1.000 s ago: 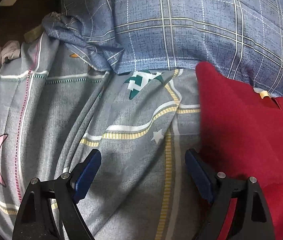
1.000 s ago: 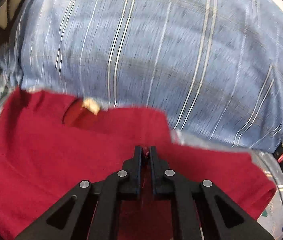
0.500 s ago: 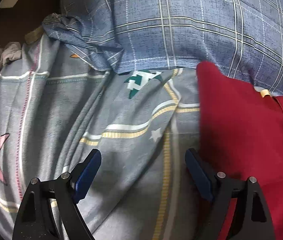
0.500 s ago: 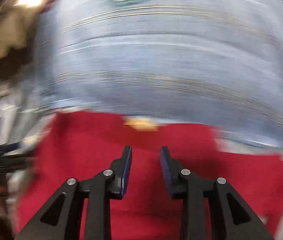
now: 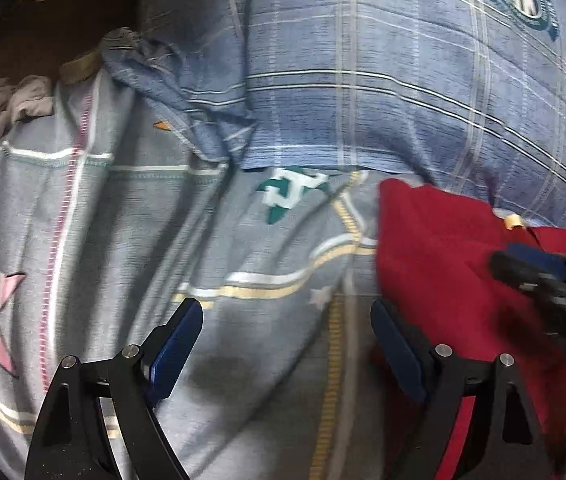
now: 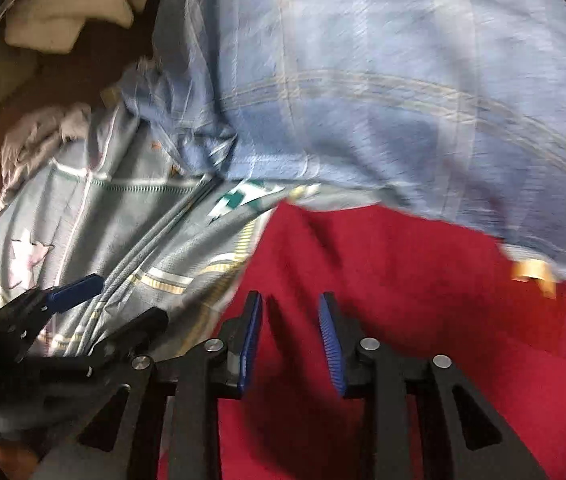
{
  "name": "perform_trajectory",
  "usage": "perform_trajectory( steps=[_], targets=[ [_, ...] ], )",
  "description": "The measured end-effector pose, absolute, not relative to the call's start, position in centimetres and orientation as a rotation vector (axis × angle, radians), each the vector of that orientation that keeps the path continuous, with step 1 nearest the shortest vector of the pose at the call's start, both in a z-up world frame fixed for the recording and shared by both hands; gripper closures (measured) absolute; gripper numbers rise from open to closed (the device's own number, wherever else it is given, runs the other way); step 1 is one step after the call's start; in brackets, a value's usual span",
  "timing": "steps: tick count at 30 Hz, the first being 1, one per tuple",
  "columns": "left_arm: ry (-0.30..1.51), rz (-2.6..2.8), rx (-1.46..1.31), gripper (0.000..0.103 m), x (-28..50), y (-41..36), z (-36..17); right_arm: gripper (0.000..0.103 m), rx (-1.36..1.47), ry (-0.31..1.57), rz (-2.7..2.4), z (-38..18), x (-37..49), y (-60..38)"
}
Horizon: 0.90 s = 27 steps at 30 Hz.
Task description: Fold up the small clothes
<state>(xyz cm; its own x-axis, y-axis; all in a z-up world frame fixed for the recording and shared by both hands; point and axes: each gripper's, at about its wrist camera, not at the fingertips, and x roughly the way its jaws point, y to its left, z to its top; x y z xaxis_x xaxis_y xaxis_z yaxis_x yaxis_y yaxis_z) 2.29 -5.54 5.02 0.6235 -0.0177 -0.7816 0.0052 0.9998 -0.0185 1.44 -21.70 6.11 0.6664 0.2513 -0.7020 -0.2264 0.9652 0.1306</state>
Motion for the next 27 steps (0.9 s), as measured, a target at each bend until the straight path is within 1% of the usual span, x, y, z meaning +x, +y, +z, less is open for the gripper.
perform_trajectory(
  steps=[3,7,9,10,12,14,16,17,18,22,24,27],
  targets=[
    [0.929,-0.07,0.0,0.016,2.3,-6.7,4.1,0.065,-0.023,0.768,0.126,7.0,-1.6,-25.9],
    [0.922,-0.066,0.09,0.016,2.7,-7.8,3.1,0.064,-0.017,0.833,-0.151,5.9,-3.8,-33.2],
    [0.903,-0.055,0.127,0.014,2.6,-8.1,3.1,0.06,0.033,0.851,-0.243,4.7,-3.9,-36.3],
    [0.901,-0.053,0.128,0.014,2.5,-8.1,3.1,0.059,0.12,0.822,-0.213,4.6,-4.2,-37.8],
    [0.909,-0.059,0.107,0.014,2.5,-7.7,3.2,0.059,0.202,0.822,-0.184,5.2,-5.0,-39.1],
    [0.914,-0.065,0.085,0.015,2.4,-7.4,3.3,0.058,0.227,0.813,-0.164,6.4,-6.6,-39.8],
    [0.912,-0.059,0.07,0.015,2.2,-7.1,3.7,0.05,0.231,0.767,-0.178,7.7,-9.1,-40.7],
    [0.909,-0.057,0.061,0.015,2.0,-7.0,4.0,0.042,0.24,0.744,-0.205,8.2,-10.8,-41.8],
    [0.907,-0.061,0.046,0.015,1.8,-6.9,4.3,0.038,0.257,0.722,-0.239,8.7,-12.4,-43.0],
    [0.886,-0.057,0.019,0.015,1.5,-6.4,4.9,0.034,0.37,0.667,-0.413,9.9,-17.7,-49.8],
    [0.881,-0.054,0.014,0.015,1.3,-6.2,5.0,0.029,0.464,0.649,-0.498,10.0,-19.3,-53.6],
    [0.886,-0.047,0.006,0.015,1.4,-5.8,4.9,0.028,0.634,0.628,-0.526,9.1,-20.0,-57.9]
  ],
)
